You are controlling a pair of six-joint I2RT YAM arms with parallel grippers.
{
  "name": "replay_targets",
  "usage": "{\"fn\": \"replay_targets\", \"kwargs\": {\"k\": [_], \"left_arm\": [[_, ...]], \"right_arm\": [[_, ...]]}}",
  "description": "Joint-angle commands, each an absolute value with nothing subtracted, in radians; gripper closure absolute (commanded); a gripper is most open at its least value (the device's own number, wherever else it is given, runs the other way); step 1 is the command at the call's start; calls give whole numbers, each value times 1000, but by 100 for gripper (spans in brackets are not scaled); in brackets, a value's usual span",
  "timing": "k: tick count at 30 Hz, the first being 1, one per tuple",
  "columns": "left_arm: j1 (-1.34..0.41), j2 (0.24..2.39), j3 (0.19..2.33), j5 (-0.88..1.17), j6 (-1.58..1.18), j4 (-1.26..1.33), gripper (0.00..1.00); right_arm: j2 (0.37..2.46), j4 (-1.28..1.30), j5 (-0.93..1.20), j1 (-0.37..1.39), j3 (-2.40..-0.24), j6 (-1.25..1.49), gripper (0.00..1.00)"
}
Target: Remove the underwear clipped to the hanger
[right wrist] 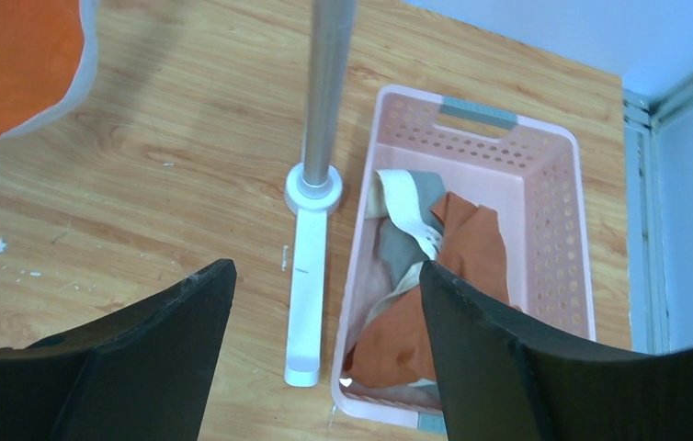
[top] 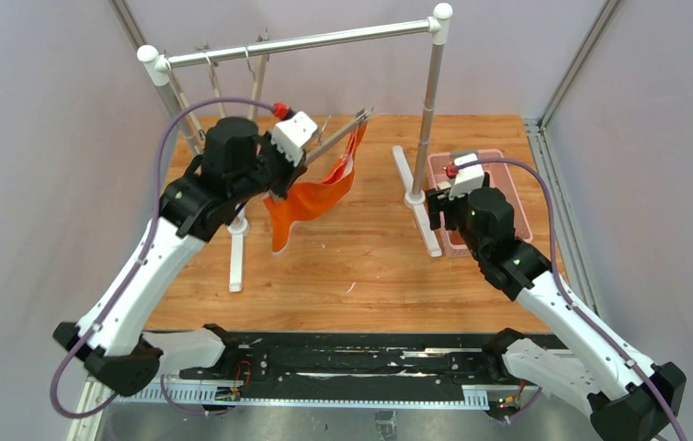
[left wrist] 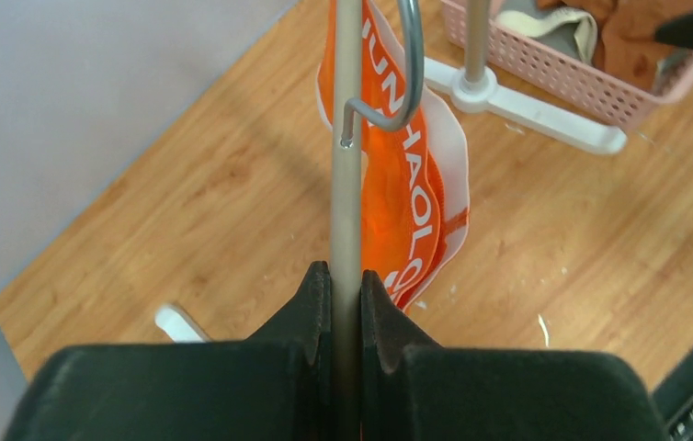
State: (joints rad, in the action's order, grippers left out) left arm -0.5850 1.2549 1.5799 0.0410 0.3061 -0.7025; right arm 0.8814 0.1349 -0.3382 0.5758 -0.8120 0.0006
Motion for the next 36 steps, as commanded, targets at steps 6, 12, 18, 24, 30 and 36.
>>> {"fn": "replay_targets", "kwargs": {"k": [6,12,18,24,30,36], "left_arm": [[-589,912,1362,275,331,-795,100],[-589,834,1295,390,340,-836,100],[-589,836,1284,510,361,-882,100],[-589,824,1287,614,363,-887,100],[-589,826,1298,669,356,-887,100],[-589,841,1291,652,361,-887,100]], "right_arm": [[918,73,259,490,-917,-157,23],[858,133,739,445,-993,-239,23],[860,187,973,442,-1068,-255,22],[873,182,1017,442,-1070,-240,21],[897,108,1034,443,-1050,-193,22],[929,48,1052,443,-1049,-130,36]]}}
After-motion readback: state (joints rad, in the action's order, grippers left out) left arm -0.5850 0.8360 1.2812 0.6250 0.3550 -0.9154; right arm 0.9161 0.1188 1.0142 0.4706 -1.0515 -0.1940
